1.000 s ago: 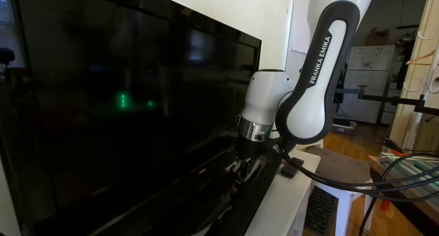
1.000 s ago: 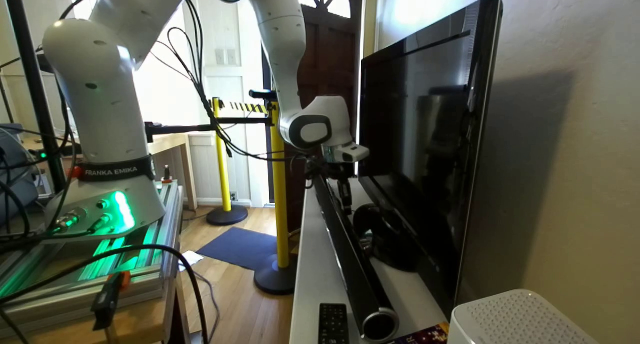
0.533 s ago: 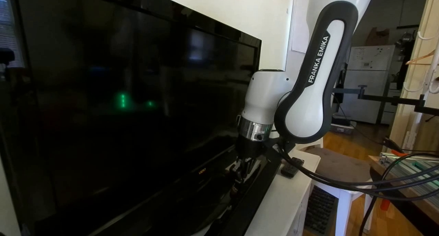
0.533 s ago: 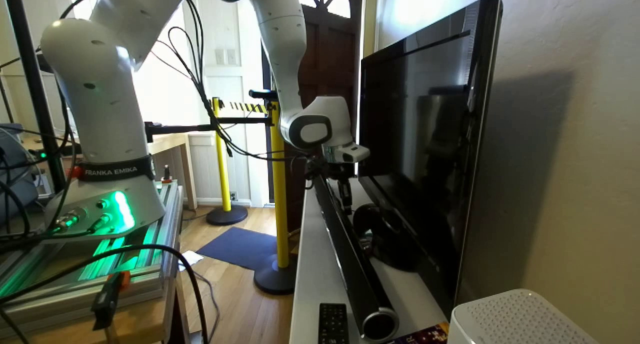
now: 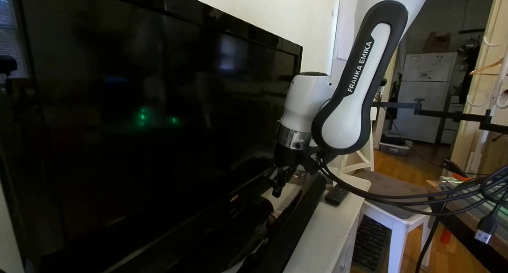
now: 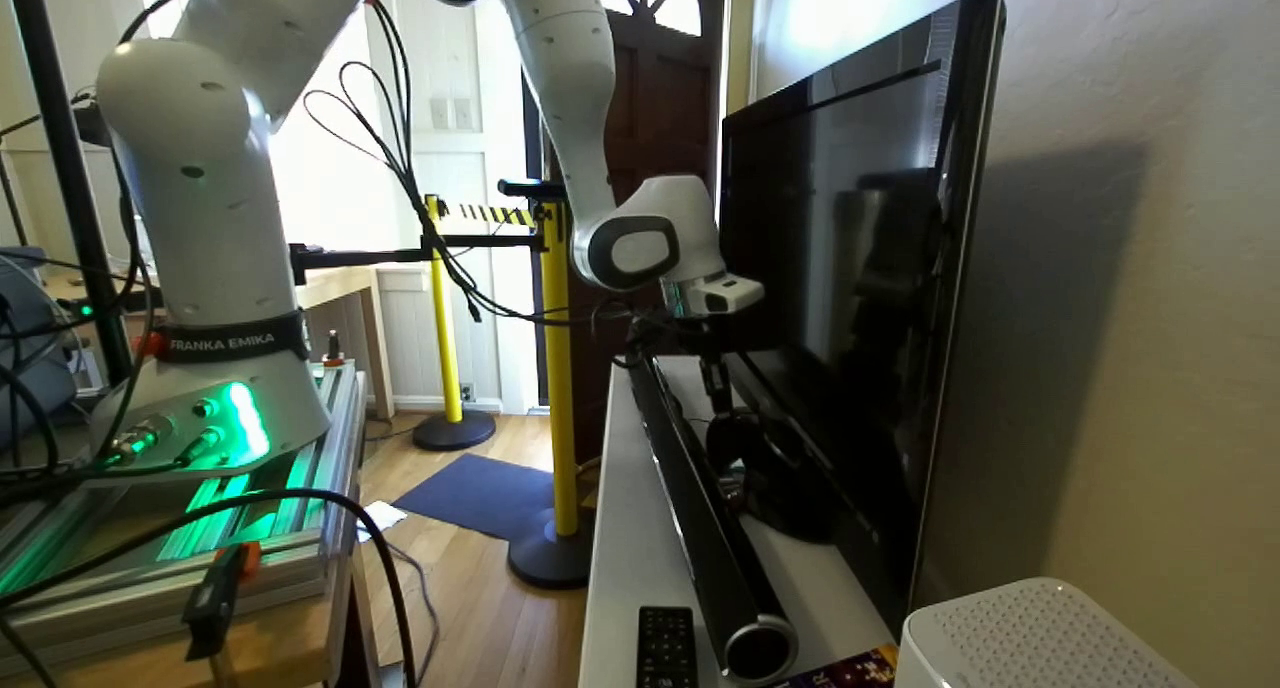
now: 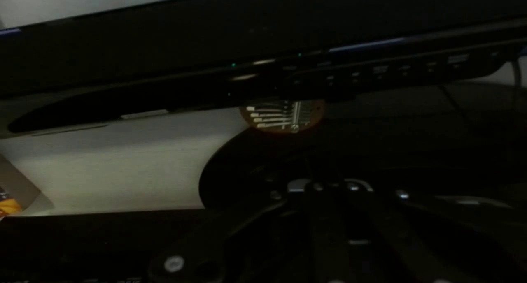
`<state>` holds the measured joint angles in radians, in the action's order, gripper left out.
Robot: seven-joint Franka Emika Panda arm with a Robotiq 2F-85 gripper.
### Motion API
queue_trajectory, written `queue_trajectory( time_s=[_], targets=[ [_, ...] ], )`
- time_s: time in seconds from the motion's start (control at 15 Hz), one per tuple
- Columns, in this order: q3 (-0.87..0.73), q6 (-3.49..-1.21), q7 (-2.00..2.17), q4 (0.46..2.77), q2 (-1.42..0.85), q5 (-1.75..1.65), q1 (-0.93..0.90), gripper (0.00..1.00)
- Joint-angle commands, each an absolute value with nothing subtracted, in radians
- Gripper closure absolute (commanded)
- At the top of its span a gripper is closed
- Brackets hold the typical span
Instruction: Press the button on the decoder
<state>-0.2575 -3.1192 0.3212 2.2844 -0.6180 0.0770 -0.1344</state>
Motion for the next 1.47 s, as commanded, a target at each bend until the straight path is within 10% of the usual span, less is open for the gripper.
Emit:
queue_trajectory(
  time_s=[0.0,0.07,0.87,1.4],
  targets=[
    [-0.303,-3.045,0.306,2.315,-0.535,0.091,-0.174,1.00],
    [-0.292,-3.000,0.302,2.325,-0.494,0.091,-0.160,0.74],
    [-0.137,-2.440,0.193,2.356,-0.037,0.095,0.001,0.00],
    [-0.101,-2.418,0.230,2.365,-0.006,0.062,0.018,0.00]
  ],
)
